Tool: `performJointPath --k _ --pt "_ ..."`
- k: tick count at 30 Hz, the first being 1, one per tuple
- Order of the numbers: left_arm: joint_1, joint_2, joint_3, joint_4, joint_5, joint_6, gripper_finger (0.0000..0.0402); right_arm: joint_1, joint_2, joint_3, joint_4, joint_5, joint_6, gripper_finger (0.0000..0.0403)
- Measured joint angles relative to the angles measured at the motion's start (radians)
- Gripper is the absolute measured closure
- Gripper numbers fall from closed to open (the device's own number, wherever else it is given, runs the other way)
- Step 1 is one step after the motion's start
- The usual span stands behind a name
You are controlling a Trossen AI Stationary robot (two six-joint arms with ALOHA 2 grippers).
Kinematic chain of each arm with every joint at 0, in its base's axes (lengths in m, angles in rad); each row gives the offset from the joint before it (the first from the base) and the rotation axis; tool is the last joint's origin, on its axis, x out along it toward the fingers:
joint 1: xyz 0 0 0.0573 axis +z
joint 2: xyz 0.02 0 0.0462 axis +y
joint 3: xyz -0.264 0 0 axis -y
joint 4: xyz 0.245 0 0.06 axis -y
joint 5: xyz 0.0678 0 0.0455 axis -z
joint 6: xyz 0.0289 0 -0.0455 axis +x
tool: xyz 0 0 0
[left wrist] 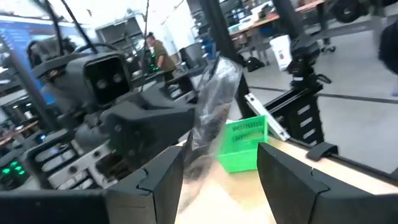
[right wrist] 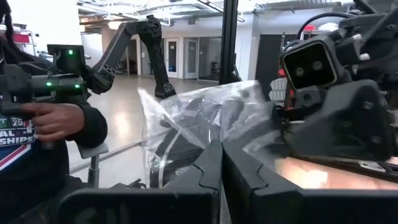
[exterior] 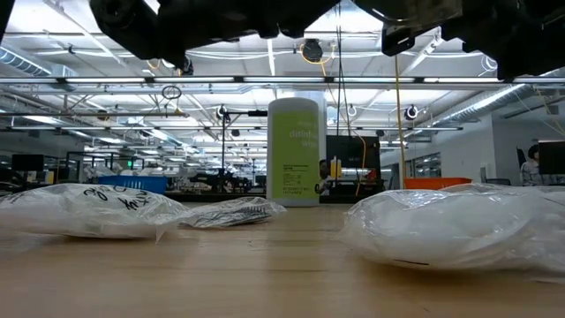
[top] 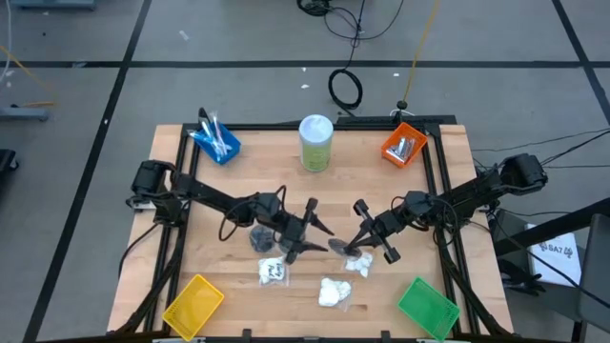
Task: Pick & Place Travel size toiletries
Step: Put the black hairbrush into the yellow bin
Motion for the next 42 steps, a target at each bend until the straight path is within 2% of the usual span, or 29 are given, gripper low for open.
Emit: performJointPath --k 21,26,42 --pt "-0.009 0.000 0.030 -0.005 0.001 0.003 0.0202 0.000 0.000 0.000 0.004 0.003 -0.002 0.0403" --pt "-0.009 0.000 0.030 -0.005 -0.043 -0.005 0.0202 -0.001 0.000 0.000 0.001 0.031 -0.003 0.0403" --pt "-0.005 0.008 0.033 -0.003 -0.044 -0.019 0.0202 -0.011 0.000 0.000 -0.004 0.032 0.001 0.0403"
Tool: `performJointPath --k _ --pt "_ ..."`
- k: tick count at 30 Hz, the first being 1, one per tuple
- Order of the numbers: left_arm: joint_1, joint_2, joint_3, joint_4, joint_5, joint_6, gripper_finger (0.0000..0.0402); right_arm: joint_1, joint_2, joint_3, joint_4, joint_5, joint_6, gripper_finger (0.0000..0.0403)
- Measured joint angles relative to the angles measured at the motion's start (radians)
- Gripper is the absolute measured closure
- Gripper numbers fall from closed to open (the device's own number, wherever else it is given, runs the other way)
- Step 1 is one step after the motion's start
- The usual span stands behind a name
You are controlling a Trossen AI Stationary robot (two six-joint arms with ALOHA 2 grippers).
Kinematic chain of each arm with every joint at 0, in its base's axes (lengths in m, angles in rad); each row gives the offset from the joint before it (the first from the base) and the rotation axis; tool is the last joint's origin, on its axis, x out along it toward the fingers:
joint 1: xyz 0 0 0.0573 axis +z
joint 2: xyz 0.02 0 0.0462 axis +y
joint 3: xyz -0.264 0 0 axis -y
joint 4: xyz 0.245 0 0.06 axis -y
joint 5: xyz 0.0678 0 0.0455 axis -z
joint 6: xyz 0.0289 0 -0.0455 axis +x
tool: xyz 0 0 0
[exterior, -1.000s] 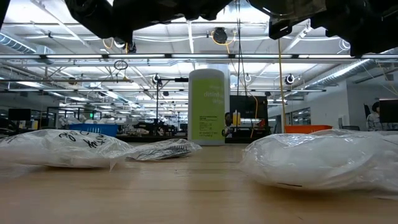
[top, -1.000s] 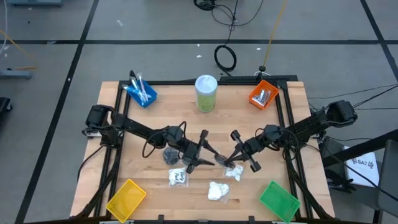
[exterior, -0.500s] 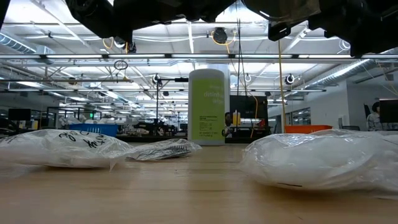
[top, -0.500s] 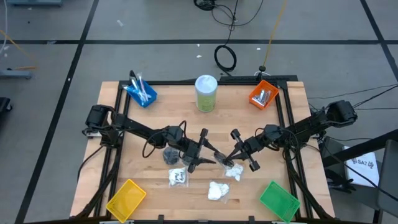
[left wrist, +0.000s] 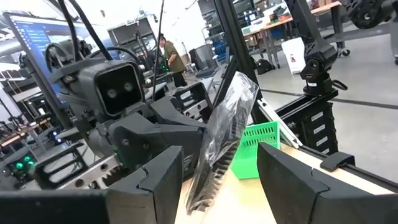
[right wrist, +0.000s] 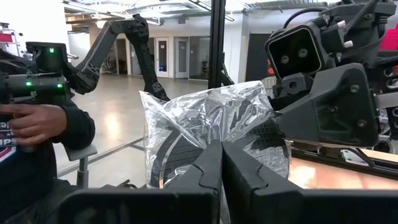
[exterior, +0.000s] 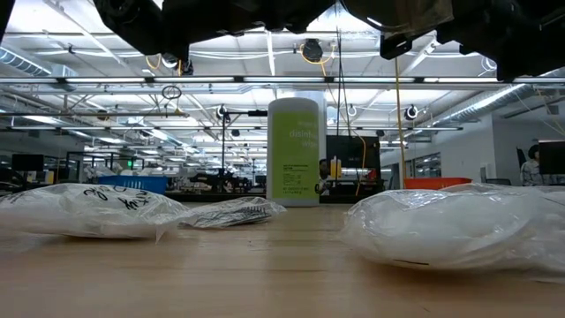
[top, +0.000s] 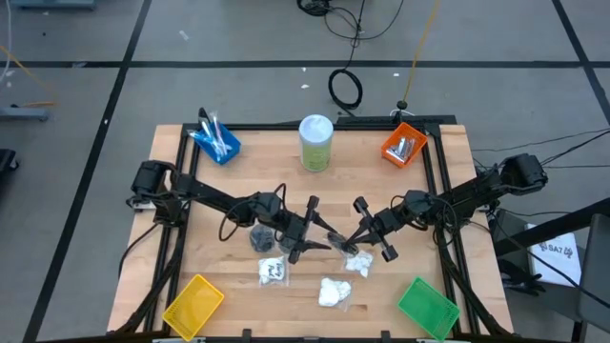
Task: Pick & Place Travel size toiletries
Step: Put the black hairbrush into the yellow bin
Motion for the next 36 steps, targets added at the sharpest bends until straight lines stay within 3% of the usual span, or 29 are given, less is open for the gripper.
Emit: performJointPath --k 13,16,21,24,29,36 --pt "0.000 0.035 0.072 -0.073 -0.017 -0.004 0.0212 0.000 -0.001 0.000 -0.011 0.000 0.004 0.0403" --pt "0.000 0.034 0.072 -0.074 -0.017 0.029 0.0253 0.000 0.000 0.000 -0.013 0.000 0.004 0.0403" --pt "0.000 0.034 0.071 -0.076 0.001 0.034 0.0374 0.000 0.000 0.000 -0.012 0.000 0.005 0.0403" --pt "-0.001 0.027 0.071 -0.088 0.002 0.006 0.0382 0.000 0.000 0.000 -0.013 0.001 0.006 0.0403" --pt "-0.029 -0.079 0.070 -0.303 -0.034 -0.016 0.0387 0.000 0.000 0.000 -0.025 0.026 0.046 0.0377" --pt "-0.131 -0.330 0.070 -0.748 -0.247 -0.193 0.0388 -0.027 -0.011 0.000 -0.084 0.040 0.073 0.0267"
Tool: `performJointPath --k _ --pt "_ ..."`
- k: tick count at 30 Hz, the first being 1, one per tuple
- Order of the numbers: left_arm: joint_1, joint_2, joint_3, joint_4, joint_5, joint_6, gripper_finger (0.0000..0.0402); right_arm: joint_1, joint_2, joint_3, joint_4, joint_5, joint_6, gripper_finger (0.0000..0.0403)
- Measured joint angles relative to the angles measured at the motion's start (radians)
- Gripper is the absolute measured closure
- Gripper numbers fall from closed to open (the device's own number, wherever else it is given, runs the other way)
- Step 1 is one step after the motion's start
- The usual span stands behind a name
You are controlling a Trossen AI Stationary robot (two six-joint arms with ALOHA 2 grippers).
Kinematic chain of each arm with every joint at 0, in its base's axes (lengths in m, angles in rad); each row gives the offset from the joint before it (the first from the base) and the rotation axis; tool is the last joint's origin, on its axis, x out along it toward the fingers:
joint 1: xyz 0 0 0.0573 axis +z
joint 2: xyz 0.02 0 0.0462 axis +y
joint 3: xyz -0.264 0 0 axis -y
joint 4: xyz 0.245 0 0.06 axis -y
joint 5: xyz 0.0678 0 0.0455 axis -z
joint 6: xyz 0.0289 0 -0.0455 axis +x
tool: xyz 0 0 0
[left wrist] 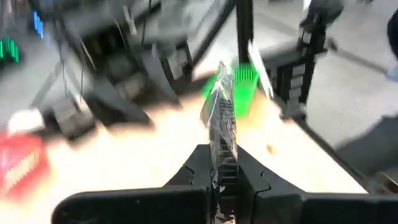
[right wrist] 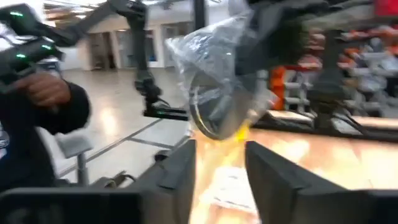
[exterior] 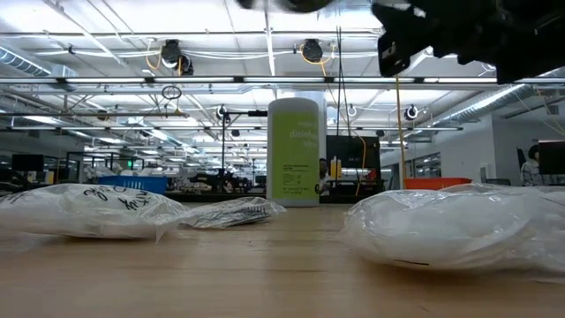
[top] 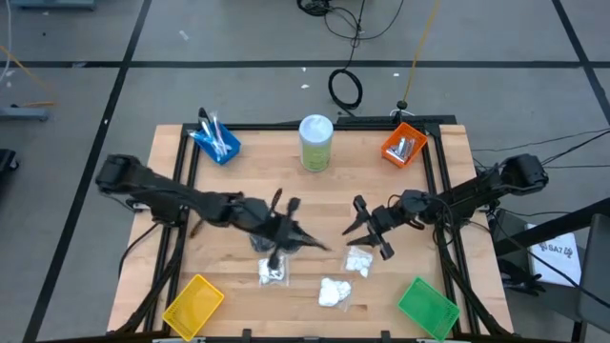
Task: Pick & Place Travel size toiletries
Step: Put the black hairbrush into the yellow bin
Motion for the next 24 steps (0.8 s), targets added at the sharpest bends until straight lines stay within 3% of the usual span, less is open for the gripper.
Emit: performJointPath --k 4,9,12,19,24 --pt "-0.090 -0.110 0.000 -0.365 -0.172 -0.264 0.0391 -0.047 -0.044 0.000 -0.069 0.072 -0.012 0.0208" --pt "-0.268 -0.183 0.000 -0.867 -0.360 -0.894 0.0389 -0.097 -0.113 0.000 -0.130 0.094 -0.026 0.0172" --pt "-0.411 -0.186 -0.001 -0.998 -0.347 -1.273 0.0391 -0.118 -0.144 0.000 -0.142 0.093 -0.029 0.0168" --pt "-0.674 -0.173 -0.001 -1.013 -0.185 -1.978 0.0391 -0.152 -0.204 0.000 -0.152 0.093 -0.077 0.0168" --pt "-0.799 -0.179 -0.001 -1.145 -0.039 -2.255 0.0391 -0.158 -0.214 0.000 -0.156 0.090 -0.050 0.0169"
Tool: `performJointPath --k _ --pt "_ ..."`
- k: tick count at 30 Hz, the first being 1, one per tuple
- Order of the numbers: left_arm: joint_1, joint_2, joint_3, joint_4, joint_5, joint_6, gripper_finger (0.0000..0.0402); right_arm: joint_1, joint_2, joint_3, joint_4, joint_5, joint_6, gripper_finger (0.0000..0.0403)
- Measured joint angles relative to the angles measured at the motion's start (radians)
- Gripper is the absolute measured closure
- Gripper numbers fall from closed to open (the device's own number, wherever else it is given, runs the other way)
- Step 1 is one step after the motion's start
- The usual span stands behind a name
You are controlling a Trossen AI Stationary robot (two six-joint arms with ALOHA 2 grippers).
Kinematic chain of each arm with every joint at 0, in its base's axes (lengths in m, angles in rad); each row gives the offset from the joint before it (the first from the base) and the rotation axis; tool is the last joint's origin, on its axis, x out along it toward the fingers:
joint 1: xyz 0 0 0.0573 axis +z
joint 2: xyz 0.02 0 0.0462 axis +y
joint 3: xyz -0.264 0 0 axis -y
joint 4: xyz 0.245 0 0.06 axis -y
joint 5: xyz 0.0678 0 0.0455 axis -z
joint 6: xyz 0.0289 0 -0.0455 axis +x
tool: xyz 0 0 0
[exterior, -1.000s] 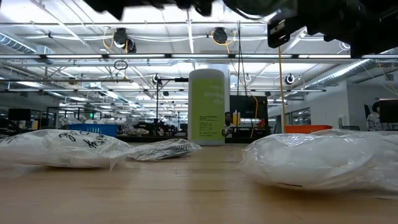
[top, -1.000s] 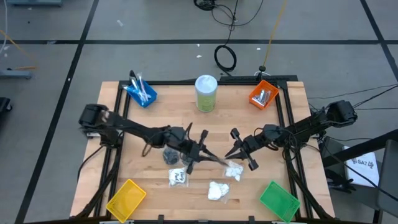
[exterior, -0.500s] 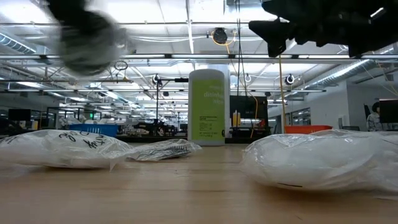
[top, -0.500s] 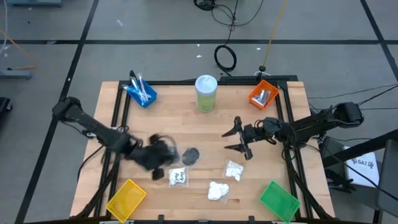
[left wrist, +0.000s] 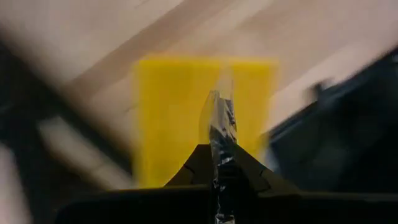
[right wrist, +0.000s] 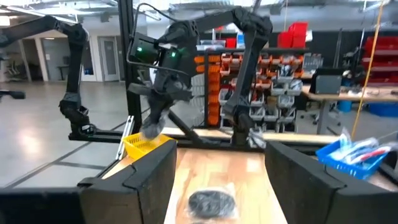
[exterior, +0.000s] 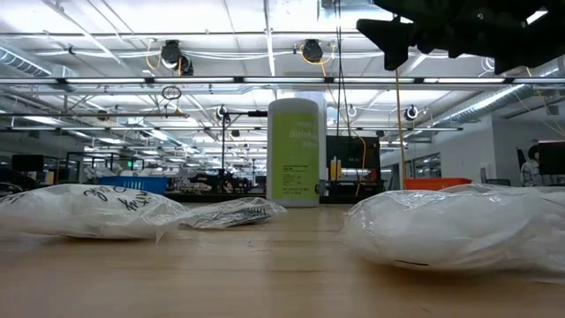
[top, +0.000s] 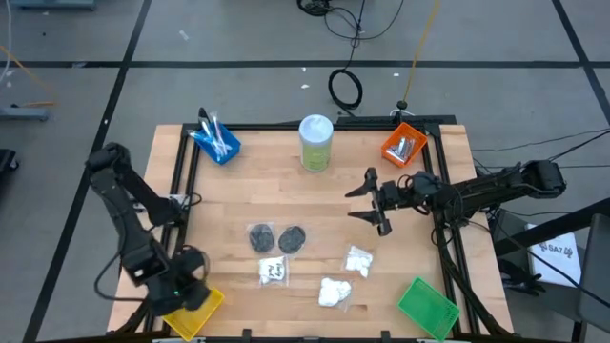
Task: Pick & Place Travel size toiletries
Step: Put the black hairbrush into the yellow bin
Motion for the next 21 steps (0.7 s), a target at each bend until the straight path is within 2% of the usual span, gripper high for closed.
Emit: performJointPath --k 3,5,12,21 --pt "-0.034 0.000 0.000 -0.057 0.100 -0.045 0.0387 0.001 0.000 0.000 -0.025 -0.003 0.006 0.0176" --pt "-0.036 -0.001 0.000 -0.057 0.118 -0.062 0.0374 0.002 0.000 0.000 -0.045 -0.003 0.001 0.0180" --pt "-0.029 -0.013 0.000 -0.033 0.105 -0.067 0.0321 0.002 0.000 0.000 -0.065 -0.003 0.000 0.0187" --pt "-0.025 -0.013 0.000 -0.008 0.104 -0.064 0.0313 0.002 0.000 0.000 -0.065 -0.003 0.000 0.0189"
